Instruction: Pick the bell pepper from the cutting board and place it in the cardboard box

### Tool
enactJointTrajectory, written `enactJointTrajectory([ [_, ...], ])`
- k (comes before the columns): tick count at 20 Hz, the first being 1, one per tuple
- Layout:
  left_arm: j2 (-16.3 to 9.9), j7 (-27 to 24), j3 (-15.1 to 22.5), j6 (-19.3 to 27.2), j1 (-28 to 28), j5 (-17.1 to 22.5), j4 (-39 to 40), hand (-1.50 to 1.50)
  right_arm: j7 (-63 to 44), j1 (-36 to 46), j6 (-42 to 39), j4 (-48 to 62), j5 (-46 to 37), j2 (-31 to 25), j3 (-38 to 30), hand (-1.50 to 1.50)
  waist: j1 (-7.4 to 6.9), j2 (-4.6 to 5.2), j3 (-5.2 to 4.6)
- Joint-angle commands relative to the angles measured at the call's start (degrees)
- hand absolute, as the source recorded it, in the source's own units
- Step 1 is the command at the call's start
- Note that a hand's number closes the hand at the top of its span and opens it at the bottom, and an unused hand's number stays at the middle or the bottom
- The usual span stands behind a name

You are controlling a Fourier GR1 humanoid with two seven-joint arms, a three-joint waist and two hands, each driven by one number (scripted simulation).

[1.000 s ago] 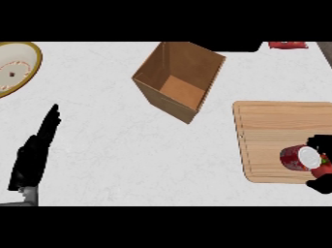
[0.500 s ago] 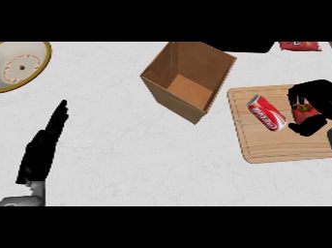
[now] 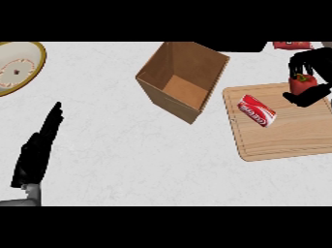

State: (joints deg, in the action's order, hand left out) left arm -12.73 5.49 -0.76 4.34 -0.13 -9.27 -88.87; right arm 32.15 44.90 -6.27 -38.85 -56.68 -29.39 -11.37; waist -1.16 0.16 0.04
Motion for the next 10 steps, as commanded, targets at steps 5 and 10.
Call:
enactJointTrajectory([
  [5,1.27,1.14,0.06,1.04,-2.29,-0.76,1.00,0.00,9.04,6.14,-14.80,-3.38,13.64,0.58,-6.14,1.50,1.30,-0.23,-0.05],
  [10,1.37,-1.66,-0.37,1.21,0.26,-1.45,1.28,0.00,2.32,7.97,-20.22,-11.39,17.59,5.61,-5.19,1.50,1.20,-0.34,-0.08],
])
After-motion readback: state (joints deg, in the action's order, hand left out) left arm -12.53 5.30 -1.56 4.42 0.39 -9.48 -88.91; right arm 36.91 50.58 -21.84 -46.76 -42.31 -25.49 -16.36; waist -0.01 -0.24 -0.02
